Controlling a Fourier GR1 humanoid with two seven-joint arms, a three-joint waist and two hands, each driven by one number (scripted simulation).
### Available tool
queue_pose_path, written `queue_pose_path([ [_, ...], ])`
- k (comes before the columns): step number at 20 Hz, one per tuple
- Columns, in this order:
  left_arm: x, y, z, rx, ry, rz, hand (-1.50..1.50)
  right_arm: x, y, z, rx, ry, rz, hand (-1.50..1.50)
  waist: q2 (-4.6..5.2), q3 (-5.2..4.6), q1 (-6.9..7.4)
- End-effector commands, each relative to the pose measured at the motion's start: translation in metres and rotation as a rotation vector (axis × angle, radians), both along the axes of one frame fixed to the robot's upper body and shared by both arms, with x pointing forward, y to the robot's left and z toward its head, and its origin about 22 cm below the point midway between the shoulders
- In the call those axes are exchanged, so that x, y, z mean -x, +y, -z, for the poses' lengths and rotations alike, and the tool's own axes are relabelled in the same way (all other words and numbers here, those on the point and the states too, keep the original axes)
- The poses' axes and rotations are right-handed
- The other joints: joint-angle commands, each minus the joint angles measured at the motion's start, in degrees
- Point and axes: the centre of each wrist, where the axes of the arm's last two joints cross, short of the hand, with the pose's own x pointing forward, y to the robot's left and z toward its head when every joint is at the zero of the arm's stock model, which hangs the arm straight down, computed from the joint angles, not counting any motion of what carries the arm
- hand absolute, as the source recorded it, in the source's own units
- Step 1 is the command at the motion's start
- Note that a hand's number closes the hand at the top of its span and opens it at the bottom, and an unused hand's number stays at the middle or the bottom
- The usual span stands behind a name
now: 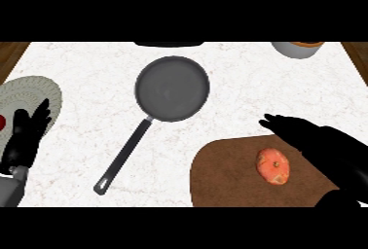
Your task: Pick the squash from the cutting board and place it in the pan
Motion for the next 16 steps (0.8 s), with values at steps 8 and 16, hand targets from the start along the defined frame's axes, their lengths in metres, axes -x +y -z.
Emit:
queue_pose_path([
  [8,0.008,0.006,0.009,0.008,0.006,-0.003,0.00,-0.004,0.004,0.033,0.103,0.009,0.036,-1.50,-0.04,0.04,-0.29],
  [16,0.002,0.001,-0.001,-0.001,0.006,-0.009,0.00,-0.009,-0.012,0.056,0.136,0.036,0.002,-1.50,-0.01,0.05,-0.31],
])
